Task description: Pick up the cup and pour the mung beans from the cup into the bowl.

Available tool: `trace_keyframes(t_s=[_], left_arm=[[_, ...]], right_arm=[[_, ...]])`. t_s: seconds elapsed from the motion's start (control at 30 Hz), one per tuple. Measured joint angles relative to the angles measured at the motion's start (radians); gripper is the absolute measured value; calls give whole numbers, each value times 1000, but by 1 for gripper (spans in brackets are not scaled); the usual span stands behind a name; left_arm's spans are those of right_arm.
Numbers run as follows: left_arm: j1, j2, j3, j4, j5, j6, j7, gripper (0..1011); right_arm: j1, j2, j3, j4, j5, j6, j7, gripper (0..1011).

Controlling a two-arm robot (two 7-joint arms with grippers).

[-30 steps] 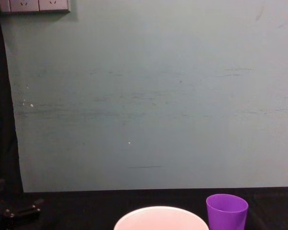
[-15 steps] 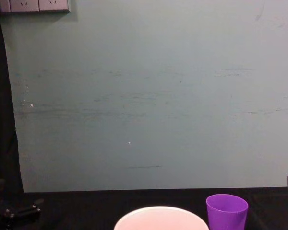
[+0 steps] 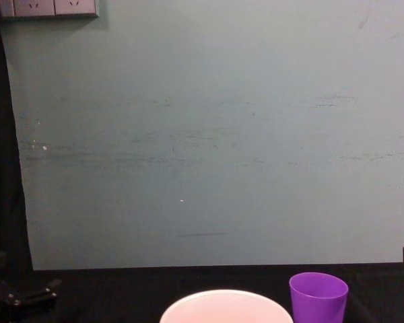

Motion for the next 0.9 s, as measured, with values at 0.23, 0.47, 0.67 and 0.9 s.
trace_keyframes(t_s=[0.23, 0.47, 0.67, 0.9], left_arm=[[0, 0, 0, 0, 0, 0, 0, 1003], [0, 0, 0, 0, 0, 0, 0, 1003], [0, 0, 0, 0, 0, 0, 0, 1003], [0, 0, 0, 0, 0, 0, 0, 1003]], right_arm=[[0, 1, 0, -1, 0, 1, -1, 1002], [0, 1, 0, -1, 0, 1, -1, 1002], [0, 1, 0, -1, 0, 2, -1, 1002], [0, 1, 0, -1, 0, 1, -1, 1002]])
